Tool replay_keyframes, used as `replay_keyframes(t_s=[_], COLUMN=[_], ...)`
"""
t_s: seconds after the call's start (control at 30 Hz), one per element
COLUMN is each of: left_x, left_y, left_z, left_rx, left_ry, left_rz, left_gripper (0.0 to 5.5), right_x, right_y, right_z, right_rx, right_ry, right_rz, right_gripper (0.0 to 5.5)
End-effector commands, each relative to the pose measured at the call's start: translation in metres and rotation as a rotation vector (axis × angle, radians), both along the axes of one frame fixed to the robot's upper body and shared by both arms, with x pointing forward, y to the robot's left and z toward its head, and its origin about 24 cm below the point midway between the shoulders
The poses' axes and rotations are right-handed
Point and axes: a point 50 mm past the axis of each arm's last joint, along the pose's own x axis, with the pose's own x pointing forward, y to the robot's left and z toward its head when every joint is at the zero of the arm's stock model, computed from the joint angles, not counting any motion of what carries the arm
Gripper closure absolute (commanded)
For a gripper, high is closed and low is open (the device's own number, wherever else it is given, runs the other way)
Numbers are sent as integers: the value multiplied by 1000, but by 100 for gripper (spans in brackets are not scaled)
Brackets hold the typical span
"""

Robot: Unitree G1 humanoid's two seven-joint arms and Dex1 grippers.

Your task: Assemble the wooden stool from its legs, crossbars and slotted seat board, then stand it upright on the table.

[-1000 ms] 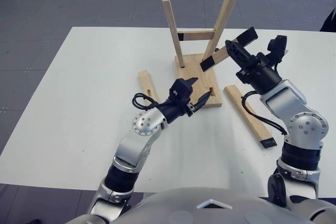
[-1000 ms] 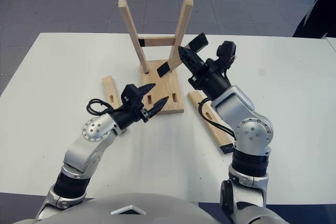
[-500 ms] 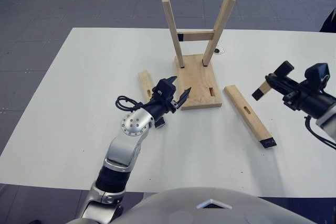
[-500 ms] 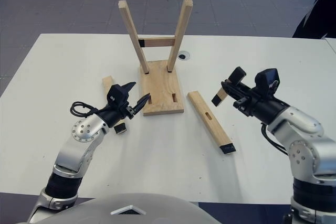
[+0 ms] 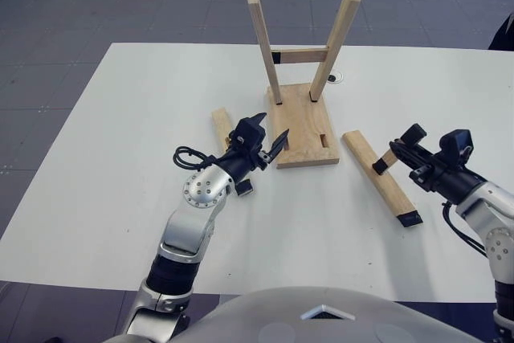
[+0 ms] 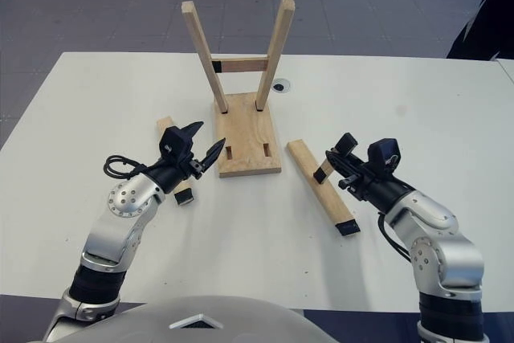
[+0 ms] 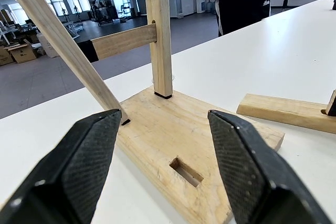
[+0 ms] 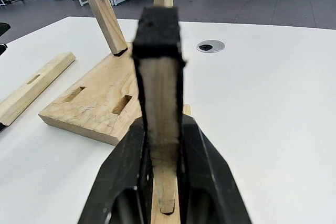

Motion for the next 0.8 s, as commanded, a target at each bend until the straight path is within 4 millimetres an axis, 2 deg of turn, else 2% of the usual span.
replay_keyframes(t_s=[0.03,0.2,0.57,0.63,0.8], left_x=[2,1,3,3,4], left_y=[1,1,3,3,4], left_z=[-1,-1,0,0,0], left_rx=[5,3,3,1,1], left_ry=[3,5,2,2,1], left_rz=[8,9,22,24,28], left_gripper=[245,245,245,245,245], right_x=[3,-2,-14,-19,-45], right_y=[3,-3,-10,-10,-15], right_z=[-2,-17,-29,-40,-93], right_rx=[-11,-103,-98,-131,-202], right_ry=[-1,39,103,151,269], right_rz=[-4,-52,-142,-151,-224], right_gripper=[510,510,510,510,510])
